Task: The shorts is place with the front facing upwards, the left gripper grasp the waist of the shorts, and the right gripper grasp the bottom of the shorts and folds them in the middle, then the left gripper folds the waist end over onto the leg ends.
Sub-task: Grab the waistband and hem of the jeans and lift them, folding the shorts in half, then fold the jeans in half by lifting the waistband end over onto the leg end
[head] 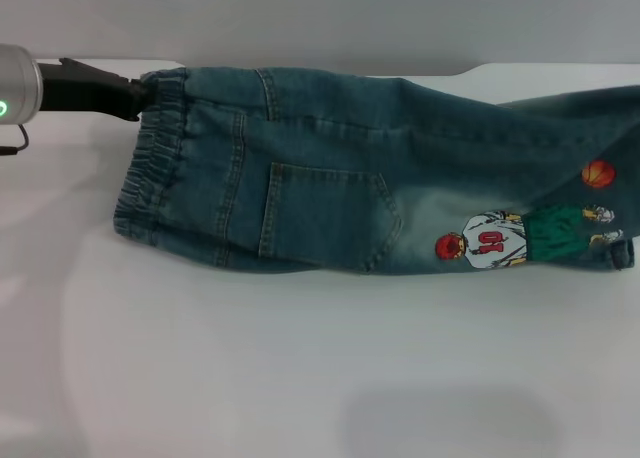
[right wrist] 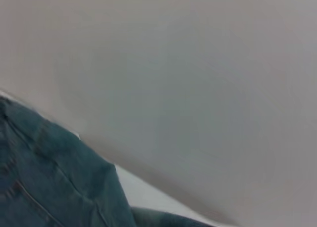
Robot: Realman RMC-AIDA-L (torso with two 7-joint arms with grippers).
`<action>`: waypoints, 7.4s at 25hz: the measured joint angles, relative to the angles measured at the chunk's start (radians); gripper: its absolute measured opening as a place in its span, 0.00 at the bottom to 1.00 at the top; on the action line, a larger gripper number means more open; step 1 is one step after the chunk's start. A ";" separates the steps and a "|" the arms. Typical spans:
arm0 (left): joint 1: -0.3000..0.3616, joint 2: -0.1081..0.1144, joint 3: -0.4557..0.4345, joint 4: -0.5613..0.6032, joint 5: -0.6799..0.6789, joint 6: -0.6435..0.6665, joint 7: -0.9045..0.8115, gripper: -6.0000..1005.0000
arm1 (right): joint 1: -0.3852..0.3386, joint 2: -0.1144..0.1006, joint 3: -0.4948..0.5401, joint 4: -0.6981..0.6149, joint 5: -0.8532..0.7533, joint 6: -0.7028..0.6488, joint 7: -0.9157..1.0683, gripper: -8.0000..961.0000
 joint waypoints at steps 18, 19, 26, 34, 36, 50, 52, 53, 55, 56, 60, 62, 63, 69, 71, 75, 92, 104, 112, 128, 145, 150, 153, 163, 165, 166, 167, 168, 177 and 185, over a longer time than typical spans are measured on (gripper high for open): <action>-0.010 0.001 0.002 -0.028 -0.001 -0.014 0.008 0.04 | -0.090 0.001 0.049 -0.095 0.121 -0.104 0.026 0.01; -0.010 0.001 0.002 -0.028 -0.001 -0.015 0.008 0.04 | -0.092 0.001 0.051 -0.095 0.114 -0.115 0.032 0.01; -0.019 0.002 0.012 -0.028 -0.001 -0.025 0.008 0.04 | -0.091 -0.002 0.076 -0.038 0.098 -0.125 0.042 0.01; -0.030 0.001 0.017 -0.028 -0.001 -0.032 0.008 0.04 | -0.046 -0.008 0.068 0.074 0.023 -0.061 0.038 0.01; -0.031 0.001 0.031 -0.027 -0.001 -0.046 0.007 0.04 | -0.037 -0.008 0.066 0.093 0.015 -0.049 0.037 0.01; -0.034 -0.002 0.040 -0.062 -0.004 -0.089 0.000 0.04 | 0.021 -0.012 0.063 0.177 -0.036 0.063 0.033 0.01; -0.032 -0.002 0.040 -0.089 -0.014 -0.115 0.002 0.04 | 0.031 -0.012 0.063 0.195 -0.047 0.080 0.033 0.01; -0.031 -0.002 0.040 -0.093 -0.019 -0.121 0.004 0.04 | 0.035 -0.012 0.063 0.205 -0.049 0.089 0.033 0.01; -0.031 -0.002 0.040 -0.093 -0.019 -0.121 0.004 0.04 | 0.043 -0.012 0.063 0.216 -0.049 0.102 0.033 0.01; -0.027 -0.002 0.040 -0.100 -0.028 -0.130 0.007 0.04 | 0.047 -0.012 0.063 0.221 -0.049 0.107 0.033 0.01; -0.026 -0.001 0.040 -0.106 -0.029 -0.135 0.007 0.04 | 0.063 -0.011 0.063 0.229 -0.050 0.127 0.033 0.01; -0.026 -0.001 0.047 -0.108 -0.029 -0.144 0.008 0.04 | 0.072 -0.010 0.063 0.231 -0.048 0.132 0.033 0.01; -0.026 -0.001 0.052 -0.110 -0.029 -0.148 0.008 0.04 | 0.077 -0.010 0.063 0.231 -0.047 0.133 0.033 0.01; -0.027 0.000 0.065 -0.119 -0.028 -0.157 0.008 0.04 | 0.108 -0.009 0.060 0.239 -0.044 0.140 0.033 0.01; -0.027 0.000 0.072 -0.120 -0.029 -0.161 0.008 0.04 | 0.114 -0.009 0.055 0.247 -0.044 0.144 0.033 0.01; -0.026 0.000 0.074 -0.120 -0.029 -0.162 0.008 0.04 | 0.119 -0.010 0.052 0.263 -0.047 0.155 0.032 0.01; -0.030 0.000 0.114 -0.120 -0.028 -0.151 0.000 0.04 | 0.115 -0.013 0.051 0.299 -0.071 0.202 0.039 0.09; -0.029 -0.001 0.117 -0.118 -0.040 -0.199 -0.034 0.20 | 0.125 -0.012 0.048 0.299 -0.090 0.210 0.053 0.24; -0.024 -0.001 0.120 -0.118 -0.041 -0.194 -0.041 0.52 | 0.125 -0.011 0.048 0.289 -0.083 0.218 0.047 0.51; -0.072 0.121 0.091 -0.059 0.007 0.123 -0.030 0.78 | 0.149 -0.011 0.038 0.286 -0.055 0.223 0.034 0.56; -0.084 0.135 -0.012 -0.204 0.083 0.184 0.146 0.77 | 0.148 -0.008 -0.034 0.274 -0.034 0.221 0.040 0.56; -0.084 0.135 -0.114 -0.287 0.075 0.198 0.221 0.76 | 0.148 -0.009 -0.048 0.273 -0.025 0.222 0.040 0.56; -0.083 0.138 -0.152 -0.329 0.061 0.209 0.258 0.76 | 0.150 -0.010 -0.056 0.273 -0.025 0.223 0.040 0.56; -0.081 0.142 -0.176 -0.400 0.037 0.186 0.318 0.75 | 0.159 -0.010 -0.083 0.270 -0.005 0.222 0.042 0.56; -0.081 0.138 -0.172 -0.407 0.037 0.172 0.319 0.75 | 0.157 -0.010 -0.090 0.264 0.001 0.219 0.042 0.56; -0.082 0.135 -0.170 -0.409 0.037 0.167 0.319 0.75 | 0.155 -0.010 -0.095 0.260 0.002 0.218 0.042 0.56; -0.083 0.133 -0.169 -0.410 0.038 0.163 0.319 0.74 | 0.154 -0.010 -0.099 0.258 0.002 0.217 0.042 0.56; -0.084 0.128 -0.168 -0.410 0.040 0.158 0.320 0.74 | 0.153 -0.010 -0.107 0.254 0.002 0.216 0.043 0.56; -0.097 0.105 -0.165 -0.424 0.055 0.110 0.321 0.73 | 0.148 -0.010 -0.163 0.236 0.002 0.222 0.041 0.56; -0.124 0.101 -0.166 -0.457 0.093 0.102 0.318 0.73 | 0.148 -0.010 -0.165 0.217 0.002 0.223 0.042 0.56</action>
